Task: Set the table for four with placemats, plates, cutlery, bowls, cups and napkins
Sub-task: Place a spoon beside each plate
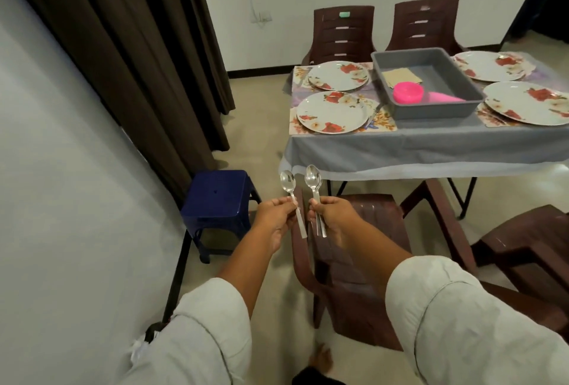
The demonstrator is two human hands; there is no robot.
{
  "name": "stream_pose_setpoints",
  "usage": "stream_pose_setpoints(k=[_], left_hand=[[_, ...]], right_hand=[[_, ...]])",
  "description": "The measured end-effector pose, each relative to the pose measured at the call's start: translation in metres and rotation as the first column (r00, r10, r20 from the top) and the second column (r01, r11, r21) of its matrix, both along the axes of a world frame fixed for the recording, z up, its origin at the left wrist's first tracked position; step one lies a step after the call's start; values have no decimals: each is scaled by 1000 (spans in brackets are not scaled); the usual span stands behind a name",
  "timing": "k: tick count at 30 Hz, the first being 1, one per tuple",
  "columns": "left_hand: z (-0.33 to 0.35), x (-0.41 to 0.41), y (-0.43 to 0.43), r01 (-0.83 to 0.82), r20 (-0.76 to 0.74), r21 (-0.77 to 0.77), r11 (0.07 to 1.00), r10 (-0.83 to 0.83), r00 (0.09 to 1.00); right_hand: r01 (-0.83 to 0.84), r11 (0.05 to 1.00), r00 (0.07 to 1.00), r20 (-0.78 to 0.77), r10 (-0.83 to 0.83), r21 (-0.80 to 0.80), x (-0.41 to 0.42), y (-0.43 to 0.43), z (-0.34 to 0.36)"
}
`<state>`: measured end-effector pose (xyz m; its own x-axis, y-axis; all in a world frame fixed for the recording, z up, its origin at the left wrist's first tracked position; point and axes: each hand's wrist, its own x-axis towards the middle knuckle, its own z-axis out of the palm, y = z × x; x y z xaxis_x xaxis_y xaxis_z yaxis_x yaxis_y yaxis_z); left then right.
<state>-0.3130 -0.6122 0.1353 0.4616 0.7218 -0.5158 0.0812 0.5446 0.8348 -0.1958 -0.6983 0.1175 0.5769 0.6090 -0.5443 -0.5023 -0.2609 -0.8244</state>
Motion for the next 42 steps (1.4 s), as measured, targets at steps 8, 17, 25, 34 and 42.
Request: stream_pose_setpoints(k=[8,17,25,34,42], left_hand=[[-26,47,70,75,-75,-60,995,-79,994],[-31,118,145,86,-85,-102,991,-94,992],[-52,225,278,44,-168,-63,997,-55,984],[-120,353,412,48,-322,-112,993,-81,943],[-161,406,450,-17,-474,-12,1000,9,881]], right_hand=[[115,990,993,7,-115,-84,44,65,-34],[220,968,975,52,-215,-117,87,124,-42],[337,934,939,112,-325,-116,159,203,-43],[512,849,859,67,-508,-128,236,305,-35],[554,817,832,115,-542,-157,278,333,-46]])
